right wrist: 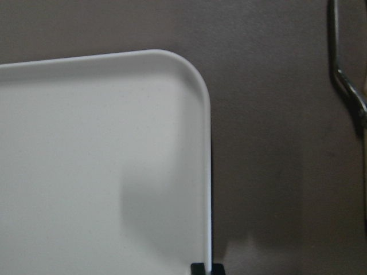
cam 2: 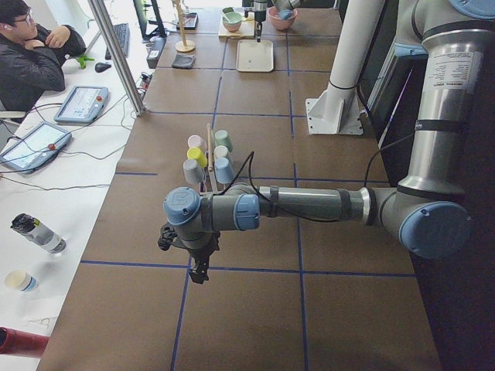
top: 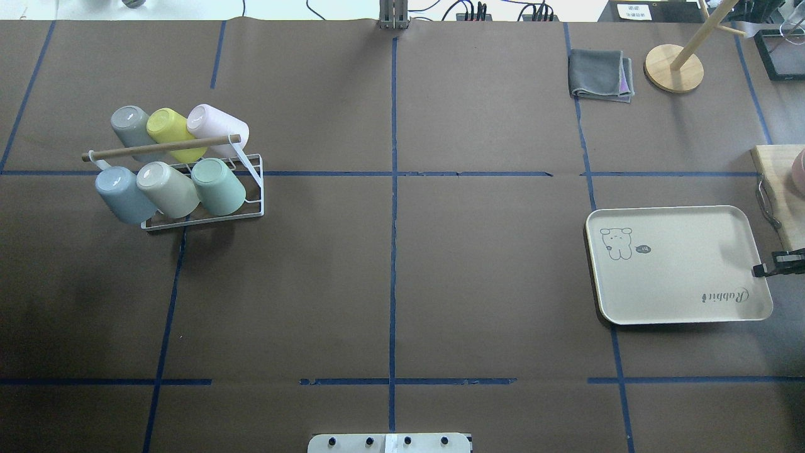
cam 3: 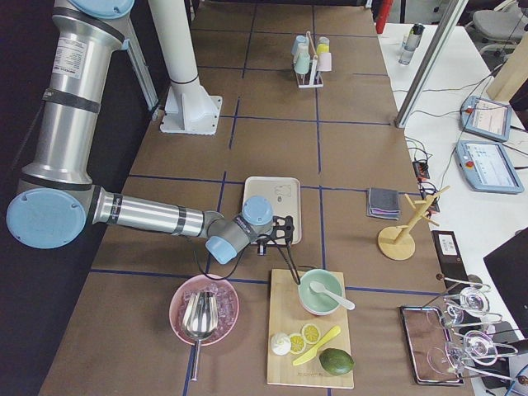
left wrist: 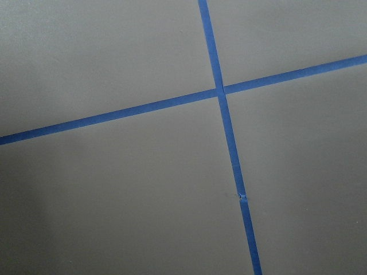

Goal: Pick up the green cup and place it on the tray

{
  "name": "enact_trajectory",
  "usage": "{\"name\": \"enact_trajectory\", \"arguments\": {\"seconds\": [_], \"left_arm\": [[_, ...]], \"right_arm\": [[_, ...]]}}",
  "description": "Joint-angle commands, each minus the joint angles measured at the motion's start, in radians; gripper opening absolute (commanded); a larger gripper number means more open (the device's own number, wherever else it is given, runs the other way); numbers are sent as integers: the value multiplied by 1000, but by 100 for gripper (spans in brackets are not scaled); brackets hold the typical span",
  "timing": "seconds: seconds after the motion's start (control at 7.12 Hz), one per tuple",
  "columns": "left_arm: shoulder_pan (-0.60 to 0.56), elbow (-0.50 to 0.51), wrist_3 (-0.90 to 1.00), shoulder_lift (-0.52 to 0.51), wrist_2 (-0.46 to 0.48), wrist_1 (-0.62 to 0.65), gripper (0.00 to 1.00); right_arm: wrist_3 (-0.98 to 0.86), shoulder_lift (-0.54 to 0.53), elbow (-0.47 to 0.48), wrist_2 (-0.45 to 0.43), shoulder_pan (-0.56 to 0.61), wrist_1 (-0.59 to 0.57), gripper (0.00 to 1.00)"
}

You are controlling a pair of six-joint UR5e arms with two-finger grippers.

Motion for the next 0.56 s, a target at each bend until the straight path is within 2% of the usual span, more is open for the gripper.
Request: {"name": "enact_trajectory", "arguments": {"seconds": [0.0,0.42], "left_arm": [[0,0,0,0,0,0,100],[0,0,0,0,0,0,100]], "right_arm": [[26,44,44,39,-2,-3,0],[265,250,56,30,-113,-6,0]]}}
